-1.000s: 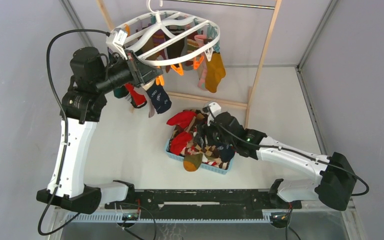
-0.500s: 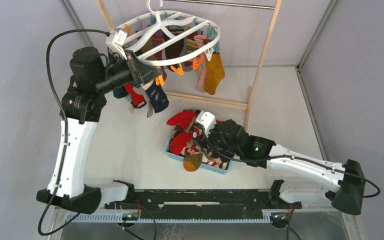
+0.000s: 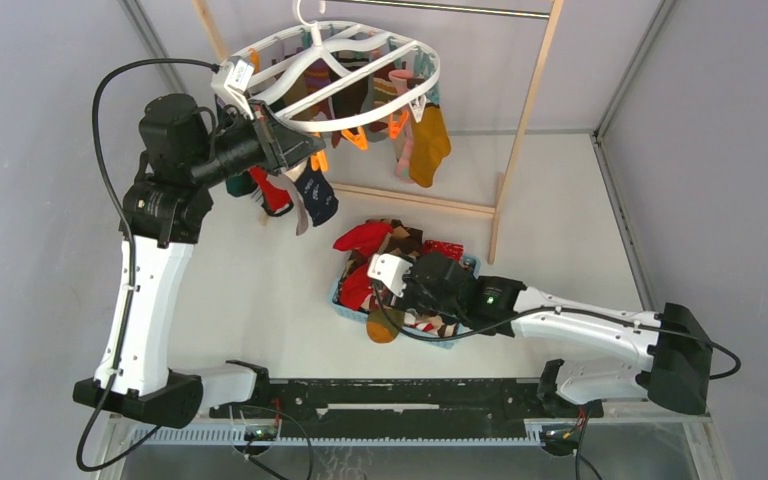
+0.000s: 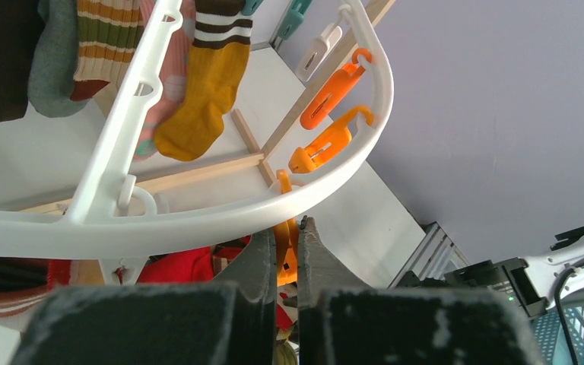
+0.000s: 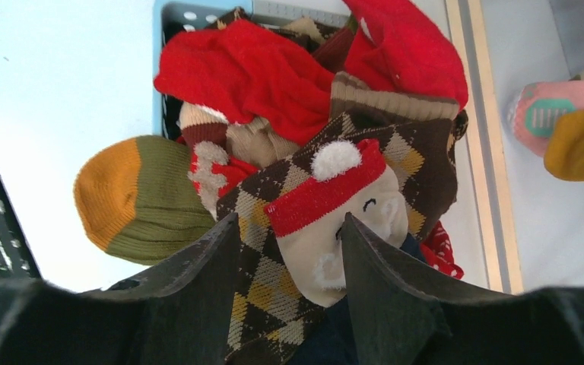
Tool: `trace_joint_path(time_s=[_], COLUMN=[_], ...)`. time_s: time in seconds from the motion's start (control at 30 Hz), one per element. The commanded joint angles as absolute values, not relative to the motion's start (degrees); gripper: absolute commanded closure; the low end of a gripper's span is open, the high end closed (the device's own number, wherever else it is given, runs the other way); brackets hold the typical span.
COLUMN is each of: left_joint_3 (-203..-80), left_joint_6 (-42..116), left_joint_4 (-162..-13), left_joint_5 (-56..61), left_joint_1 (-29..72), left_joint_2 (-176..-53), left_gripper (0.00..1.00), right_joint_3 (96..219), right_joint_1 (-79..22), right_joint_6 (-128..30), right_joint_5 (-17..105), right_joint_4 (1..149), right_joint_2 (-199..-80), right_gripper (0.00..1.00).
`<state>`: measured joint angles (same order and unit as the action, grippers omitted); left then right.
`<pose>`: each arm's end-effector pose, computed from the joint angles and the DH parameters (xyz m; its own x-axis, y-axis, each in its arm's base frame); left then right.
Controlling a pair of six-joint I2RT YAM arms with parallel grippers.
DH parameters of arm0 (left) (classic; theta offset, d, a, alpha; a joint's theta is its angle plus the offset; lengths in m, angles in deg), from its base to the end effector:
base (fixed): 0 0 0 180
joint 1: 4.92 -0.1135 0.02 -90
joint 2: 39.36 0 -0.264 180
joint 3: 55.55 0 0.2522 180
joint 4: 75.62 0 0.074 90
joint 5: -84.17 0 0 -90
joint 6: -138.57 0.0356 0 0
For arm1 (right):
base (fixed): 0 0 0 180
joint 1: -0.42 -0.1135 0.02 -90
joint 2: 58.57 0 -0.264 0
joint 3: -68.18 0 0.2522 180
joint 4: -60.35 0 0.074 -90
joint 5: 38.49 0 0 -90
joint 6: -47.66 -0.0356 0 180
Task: Clip the socks to the hanger
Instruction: Pick up the sock from the bin.
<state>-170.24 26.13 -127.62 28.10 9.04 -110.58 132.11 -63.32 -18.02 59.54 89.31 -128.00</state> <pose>0.2091 -0.0725 0.5216 -0.4139 -0.2235 -0.8825 0.6252 0.6348 -0.4540 0.1232 0.2385 0.2747 0.1166 -0.6854 -0.7188 -0.8659 0.2844 -0.4116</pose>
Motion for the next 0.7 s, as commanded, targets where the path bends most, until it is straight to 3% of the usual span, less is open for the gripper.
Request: trace_joint_path(time_s=[0.0, 0.47, 0.67], left_joint_3=[-170.45, -170.21, -170.21], left_joint_6=[27.29, 27.22, 27.16], left_joint_4=[-128.63, -128.76, -128.72], left_joint_5=[29.15, 29.41, 29.08], left_joint_1=[8.25, 8.10, 8.09], left_joint_2=[-109.02, -108.88, -108.88], left_gripper=[1.00, 1.00, 1.00], right_joint_3=[131.95, 130.53, 130.54], right_joint_1=[-63.36, -60.93, -60.16], right_joint_6=[-15.37, -19.77, -25.45], right_joint_5=[62.49, 58.74, 59.79], right_joint_4=[87.29, 82.02, 69.74], right_joint_2=[-129.25, -123.89, -120.53], right_gripper=[0.44, 0.98, 1.00])
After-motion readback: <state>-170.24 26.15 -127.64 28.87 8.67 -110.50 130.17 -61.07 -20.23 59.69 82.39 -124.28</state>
